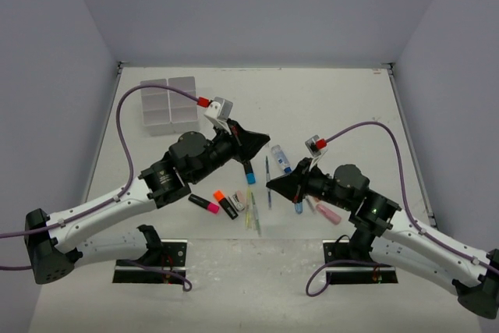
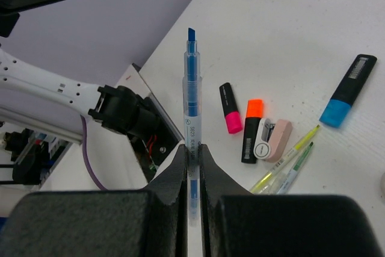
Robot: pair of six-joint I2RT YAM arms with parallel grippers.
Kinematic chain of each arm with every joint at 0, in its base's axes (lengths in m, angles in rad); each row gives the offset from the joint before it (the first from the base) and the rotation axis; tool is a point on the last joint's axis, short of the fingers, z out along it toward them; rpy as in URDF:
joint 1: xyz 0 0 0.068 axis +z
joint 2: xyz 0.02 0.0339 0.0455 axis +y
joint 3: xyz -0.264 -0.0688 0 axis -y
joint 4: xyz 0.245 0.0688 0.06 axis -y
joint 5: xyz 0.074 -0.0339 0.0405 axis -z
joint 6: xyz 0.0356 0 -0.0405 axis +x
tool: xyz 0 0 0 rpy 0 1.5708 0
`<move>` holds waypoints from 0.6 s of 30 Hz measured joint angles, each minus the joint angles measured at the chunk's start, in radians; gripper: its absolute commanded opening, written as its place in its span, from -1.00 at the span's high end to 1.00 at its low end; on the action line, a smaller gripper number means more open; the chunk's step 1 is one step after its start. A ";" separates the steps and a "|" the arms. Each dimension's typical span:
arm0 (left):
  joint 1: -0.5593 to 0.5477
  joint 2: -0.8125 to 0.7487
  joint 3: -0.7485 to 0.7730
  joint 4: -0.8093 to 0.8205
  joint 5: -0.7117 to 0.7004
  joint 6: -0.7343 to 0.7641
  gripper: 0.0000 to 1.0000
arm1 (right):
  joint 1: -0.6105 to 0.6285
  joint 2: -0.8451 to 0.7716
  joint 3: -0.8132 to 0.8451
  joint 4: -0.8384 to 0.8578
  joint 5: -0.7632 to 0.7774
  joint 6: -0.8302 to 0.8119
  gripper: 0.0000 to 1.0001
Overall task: Sort the stationery into containers
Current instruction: Close the pen cap on the pen.
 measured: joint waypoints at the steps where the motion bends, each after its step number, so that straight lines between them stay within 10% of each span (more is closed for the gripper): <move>1: 0.000 0.005 0.000 0.002 0.006 0.001 1.00 | 0.000 -0.008 0.001 0.000 0.000 0.000 1.00; 18: 0.000 0.034 -0.018 0.106 0.084 0.001 1.00 | 0.005 -0.084 0.009 -0.005 0.033 -0.004 1.00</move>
